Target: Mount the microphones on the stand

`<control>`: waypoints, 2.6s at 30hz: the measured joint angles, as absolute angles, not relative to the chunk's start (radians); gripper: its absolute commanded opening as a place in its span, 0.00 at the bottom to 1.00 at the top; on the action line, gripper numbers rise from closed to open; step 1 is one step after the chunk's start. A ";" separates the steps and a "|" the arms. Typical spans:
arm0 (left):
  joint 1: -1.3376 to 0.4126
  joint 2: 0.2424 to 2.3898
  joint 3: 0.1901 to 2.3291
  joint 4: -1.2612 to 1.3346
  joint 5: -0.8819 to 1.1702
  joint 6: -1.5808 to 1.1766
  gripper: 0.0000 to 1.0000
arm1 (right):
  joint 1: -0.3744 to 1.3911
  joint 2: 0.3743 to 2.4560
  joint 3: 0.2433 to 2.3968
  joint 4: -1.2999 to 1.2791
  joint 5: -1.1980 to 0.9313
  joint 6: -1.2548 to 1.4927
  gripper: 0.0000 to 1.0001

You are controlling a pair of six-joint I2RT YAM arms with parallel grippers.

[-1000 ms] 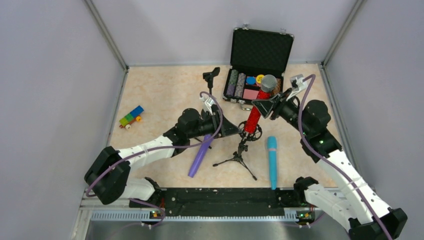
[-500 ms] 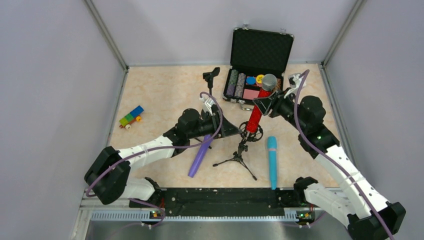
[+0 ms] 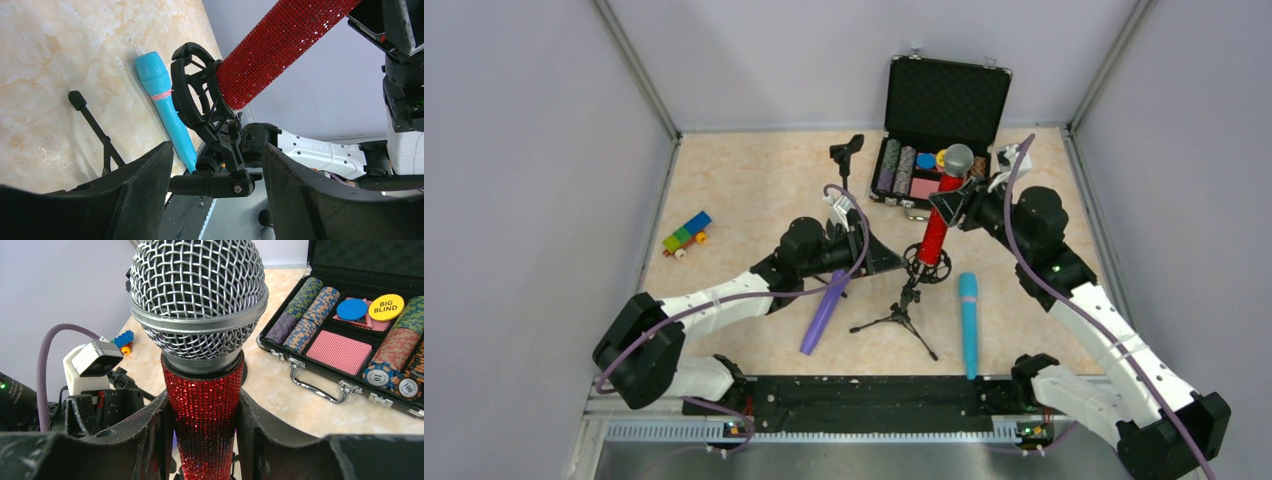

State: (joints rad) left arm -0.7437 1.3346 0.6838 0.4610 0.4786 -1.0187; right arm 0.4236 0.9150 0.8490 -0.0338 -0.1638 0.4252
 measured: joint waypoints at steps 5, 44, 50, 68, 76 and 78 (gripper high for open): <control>-0.744 1.335 0.684 0.459 0.478 -1.019 0.70 | 0.424 0.910 0.825 0.007 -0.166 0.408 0.00; -0.744 1.208 0.683 0.448 0.402 -0.940 0.76 | 0.500 0.829 0.524 0.478 -0.318 0.274 0.00; -0.744 1.206 0.678 0.445 0.395 -0.935 0.76 | 0.537 0.845 0.509 0.533 -0.320 0.248 0.00; -0.744 1.140 0.652 0.400 0.337 -0.905 0.75 | 0.582 0.945 0.453 0.639 -0.301 0.274 0.00; -0.744 1.115 0.643 0.344 0.291 -0.886 0.74 | 0.588 0.960 0.455 0.646 -0.263 0.313 0.00; -0.744 1.111 0.643 0.333 0.284 -0.882 0.74 | 0.590 0.965 0.455 0.651 -0.260 0.316 0.00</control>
